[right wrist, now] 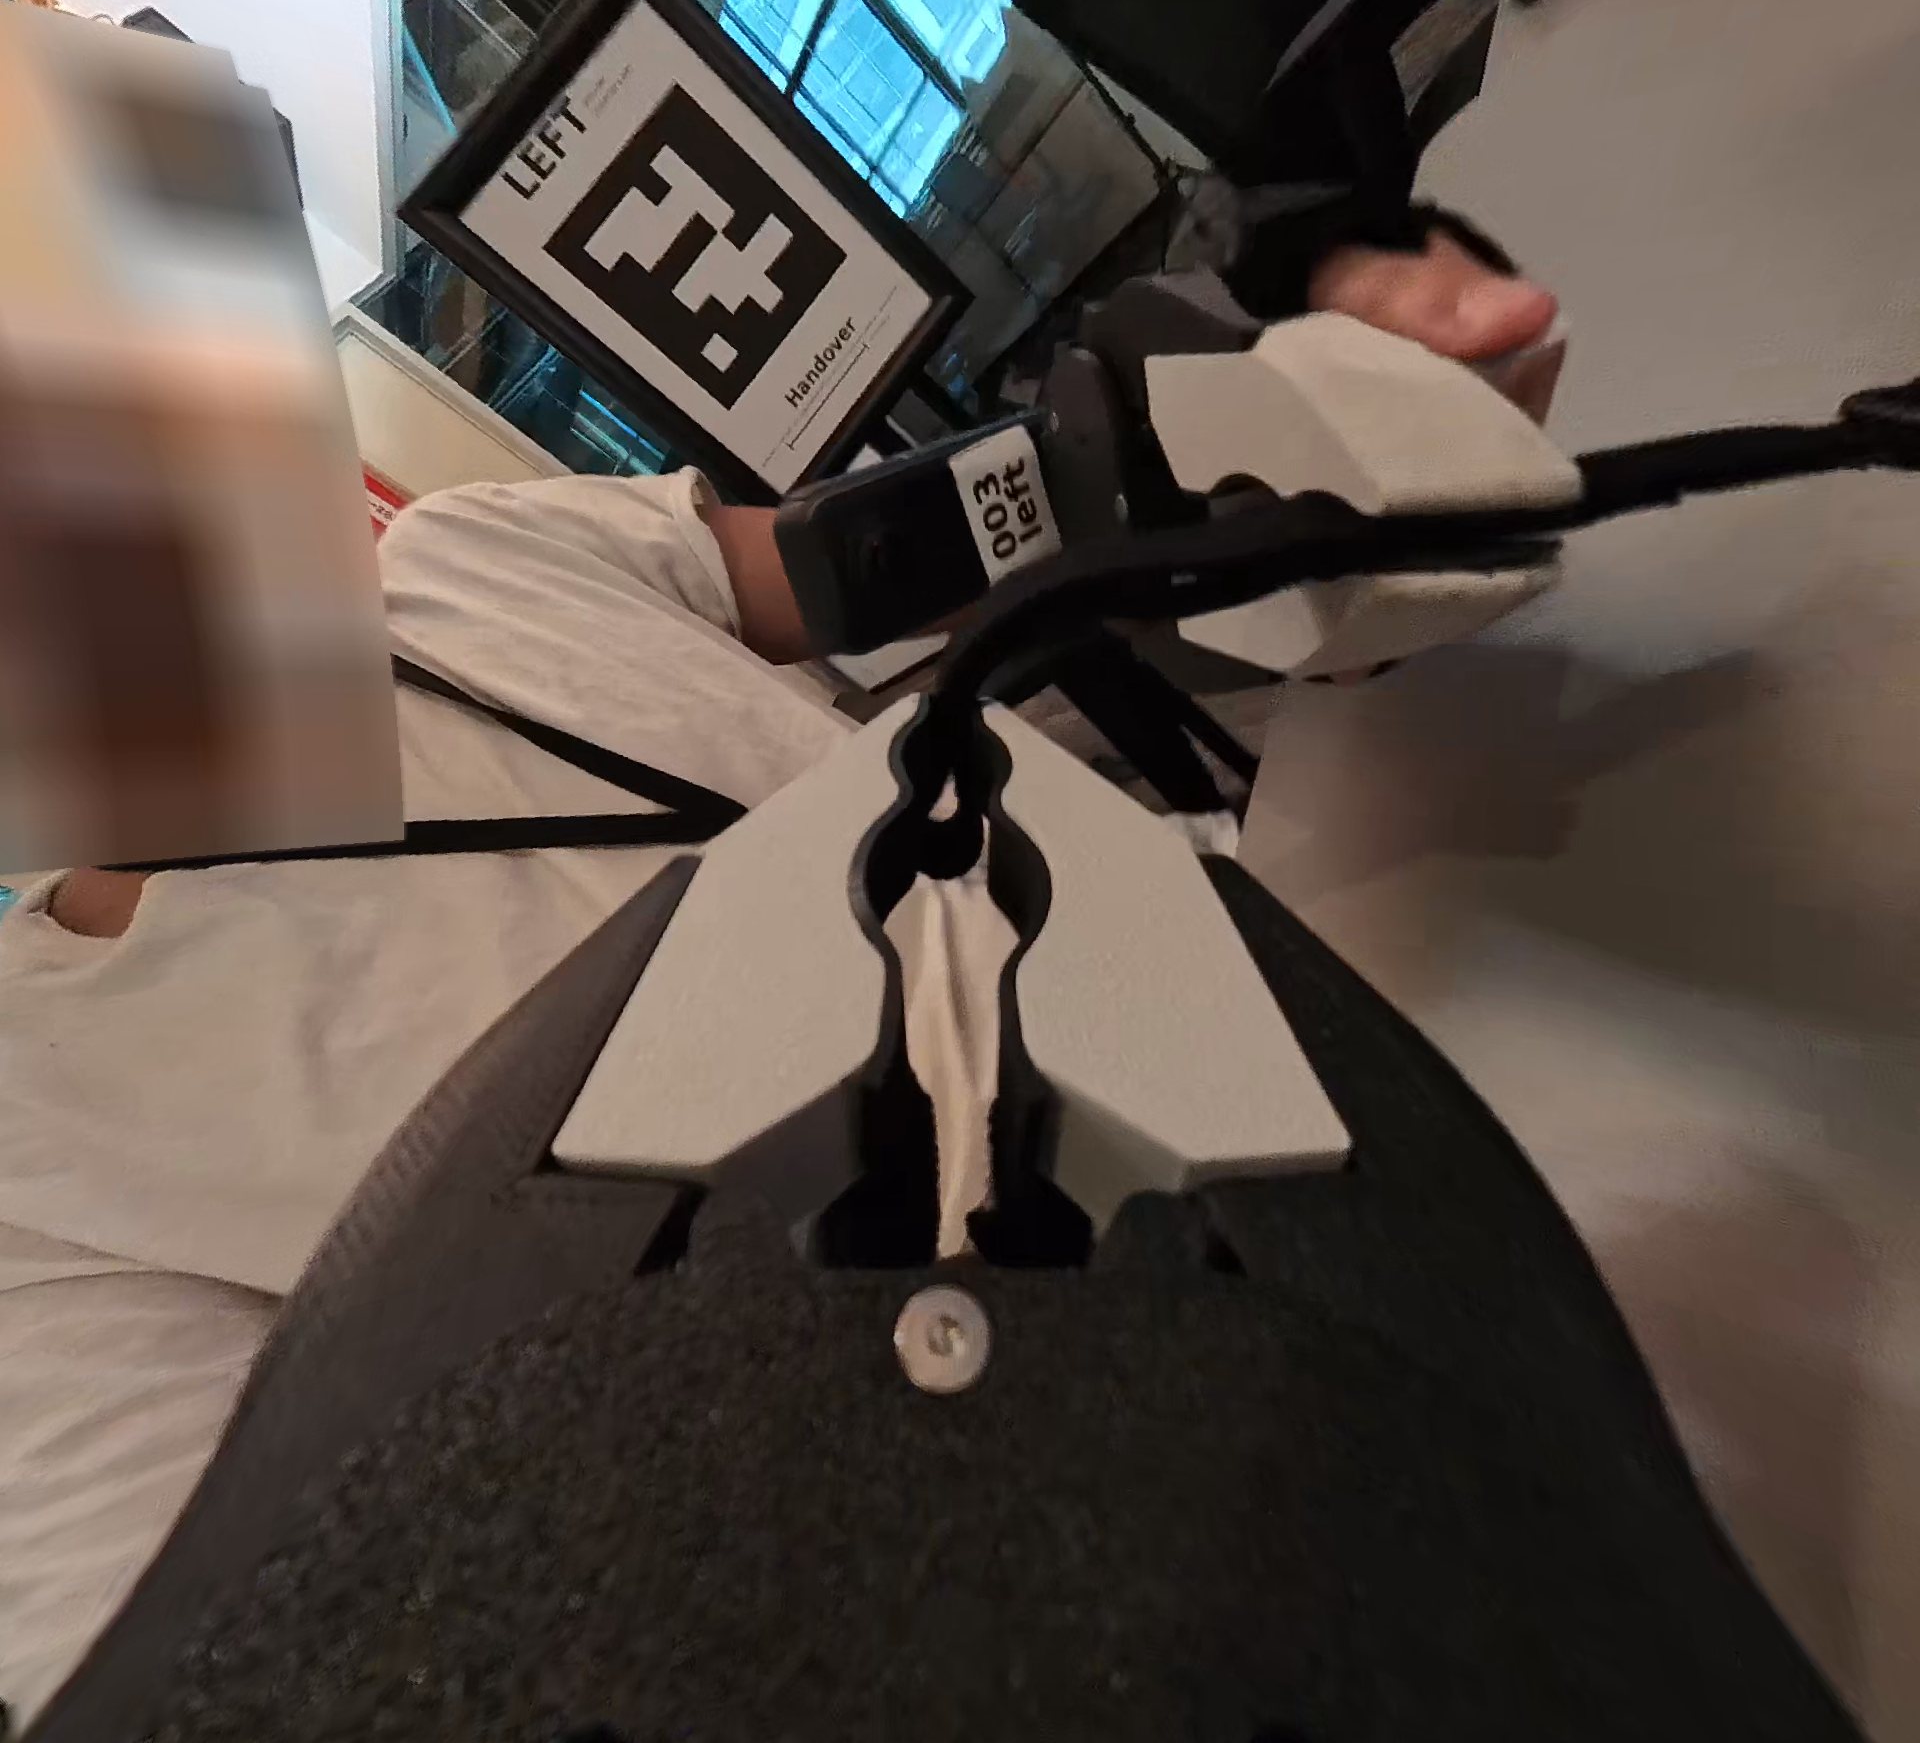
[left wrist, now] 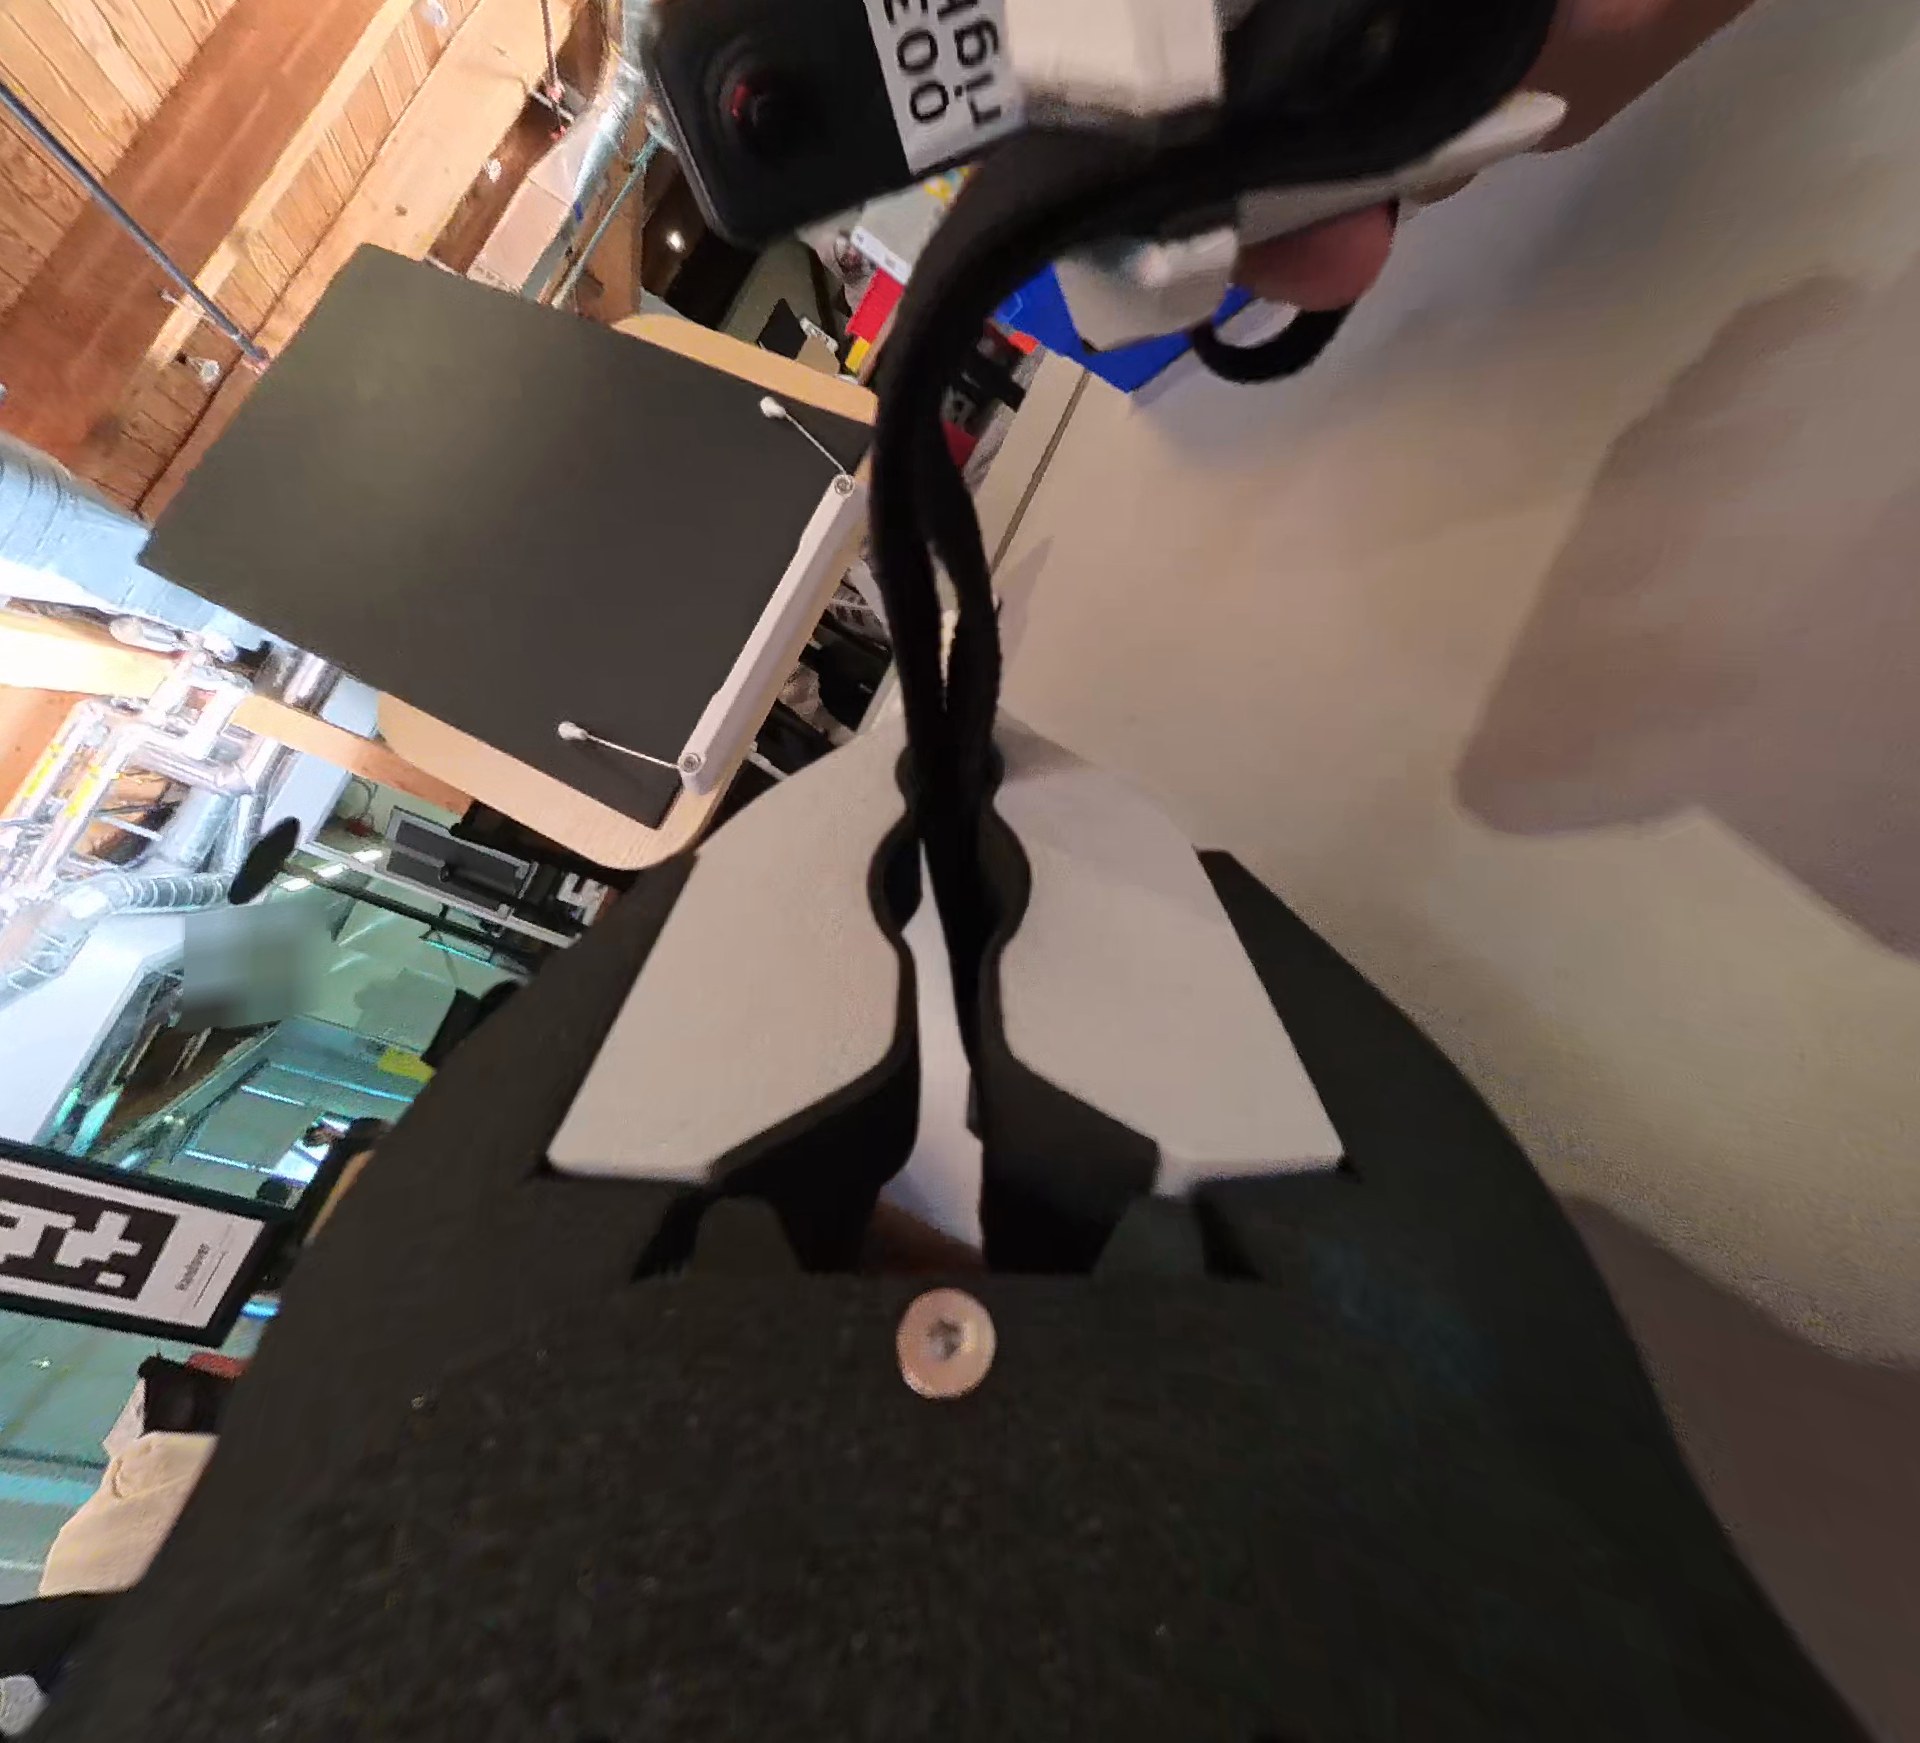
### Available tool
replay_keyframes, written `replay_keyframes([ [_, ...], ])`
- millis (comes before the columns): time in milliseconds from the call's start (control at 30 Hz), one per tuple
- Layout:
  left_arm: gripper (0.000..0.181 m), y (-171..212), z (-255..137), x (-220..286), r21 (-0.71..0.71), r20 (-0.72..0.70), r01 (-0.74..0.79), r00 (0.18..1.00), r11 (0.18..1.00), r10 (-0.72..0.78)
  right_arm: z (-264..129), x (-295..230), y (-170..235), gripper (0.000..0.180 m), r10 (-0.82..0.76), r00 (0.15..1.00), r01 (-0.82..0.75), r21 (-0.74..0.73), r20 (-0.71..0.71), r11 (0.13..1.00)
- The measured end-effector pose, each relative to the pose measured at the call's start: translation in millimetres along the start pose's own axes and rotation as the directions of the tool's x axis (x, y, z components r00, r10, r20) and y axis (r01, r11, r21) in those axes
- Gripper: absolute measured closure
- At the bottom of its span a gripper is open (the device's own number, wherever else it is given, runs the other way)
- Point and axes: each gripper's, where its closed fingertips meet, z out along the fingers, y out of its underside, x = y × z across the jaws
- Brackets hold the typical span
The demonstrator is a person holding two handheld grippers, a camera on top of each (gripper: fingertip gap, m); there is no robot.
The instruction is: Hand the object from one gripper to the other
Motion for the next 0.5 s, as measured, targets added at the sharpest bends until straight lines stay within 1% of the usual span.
replay_keyframes([
  [67, 0.177, 2.7, 1.2, -0.6, -0.023, -0.023, 0.051, 0.998, 0.998, -0.052, -4.6, 0.5, -9.5, 0.171, -0.061, 0.998, 0.063, 0.049, -0.032, 0.997],
  [100, 0.177, 3.3, 1.7, -2.3, -0.027, -0.025, 0.083, 0.996, 0.996, -0.084, -8.2, 1.3, -13.6, 0.165, -0.097, 0.994, 0.101, 0.069, -0.054, 0.993],
  [200, 0.177, 6.2, 2.5, -7.4, -0.024, -0.031, 0.179, 0.983, 0.984, -0.18, -23.1, -0.4, -26.3, 0.14, -0.19, 0.976, 0.203, 0.143, -0.105, 0.969],
  [267, 0.177, 8.1, 2.1, -12.3, -0.012, -0.045, 0.296, 0.954, 0.955, -0.296, -37.1, -4.2, -33.3, 0.128, -0.246, 0.961, 0.268, 0.206, -0.126, 0.941],
  [300, 0.177, 8.3, 1.4, -16.9, -0.001, -0.053, 0.378, 0.924, 0.926, -0.378, -45.6, -4.6, -36.8, 0.126, -0.265, 0.954, 0.293, 0.242, -0.142, 0.925],
  [367, 0.177, 6.3, -1.1, -27.5, 0.034, -0.099, 0.561, 0.825, 0.827, -0.556, -64.1, 1.9, -45.2, 0.126, -0.258, 0.947, 0.309, 0.316, -0.192, 0.897],
  [433, 0.177, 2.5, -5.2, -38.7, 0.079, -0.181, 0.736, 0.674, 0.672, -0.716, -78.4, 23.6, -51.9, 0.126, -0.201, 0.935, 0.3, 0.352, -0.292, 0.887],
  [500, 0.177, 0.3, -8.2, -44.2, 0.085, -0.28, 0.855, 0.513, 0.512, -0.811, -79.0, 46.2, -52.2, 0.126, -0.179, 0.902, 0.32, 0.334, -0.392, 0.887],
])
